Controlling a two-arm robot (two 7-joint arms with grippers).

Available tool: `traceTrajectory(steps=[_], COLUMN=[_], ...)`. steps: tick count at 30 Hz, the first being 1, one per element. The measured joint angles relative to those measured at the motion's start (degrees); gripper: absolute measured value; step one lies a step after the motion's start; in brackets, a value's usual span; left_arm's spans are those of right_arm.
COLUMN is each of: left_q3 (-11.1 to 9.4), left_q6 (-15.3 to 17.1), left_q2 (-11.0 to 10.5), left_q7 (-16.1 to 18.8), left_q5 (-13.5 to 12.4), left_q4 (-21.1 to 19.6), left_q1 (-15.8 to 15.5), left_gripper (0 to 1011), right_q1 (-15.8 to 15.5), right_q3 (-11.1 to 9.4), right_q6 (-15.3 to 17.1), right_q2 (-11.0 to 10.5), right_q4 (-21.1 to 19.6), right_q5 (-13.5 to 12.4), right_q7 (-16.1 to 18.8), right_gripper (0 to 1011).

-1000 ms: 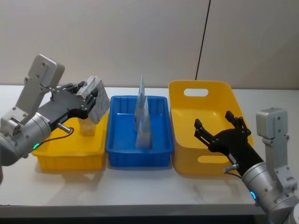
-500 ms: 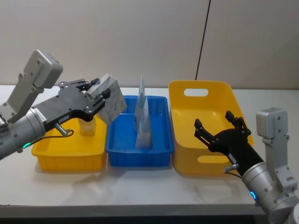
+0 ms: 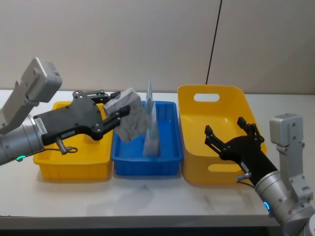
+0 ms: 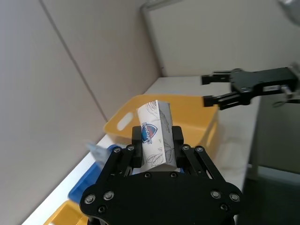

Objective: Bimanual collaborative sorting of washing and personal care products

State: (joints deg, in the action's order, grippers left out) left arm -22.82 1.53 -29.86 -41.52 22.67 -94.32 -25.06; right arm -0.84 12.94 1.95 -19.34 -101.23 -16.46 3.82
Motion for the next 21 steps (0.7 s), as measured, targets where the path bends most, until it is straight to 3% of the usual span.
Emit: traceTrajectory(steps=[21], left_q3=[-3.3], left_q6=[-5.4], left_q2=[-2.7], left_q7=[-18.2], left_q5=[7.7], left_q4=[3.0], left_q1=[-4.3], left_gripper=[334], right_q1=[0.0], right_q3=[0.0], right_q6=[0.0], right_q2=[0.0], right_q4=[0.0], right_q5=[0.0], right_q7=[0.0], right_gripper=[1002])
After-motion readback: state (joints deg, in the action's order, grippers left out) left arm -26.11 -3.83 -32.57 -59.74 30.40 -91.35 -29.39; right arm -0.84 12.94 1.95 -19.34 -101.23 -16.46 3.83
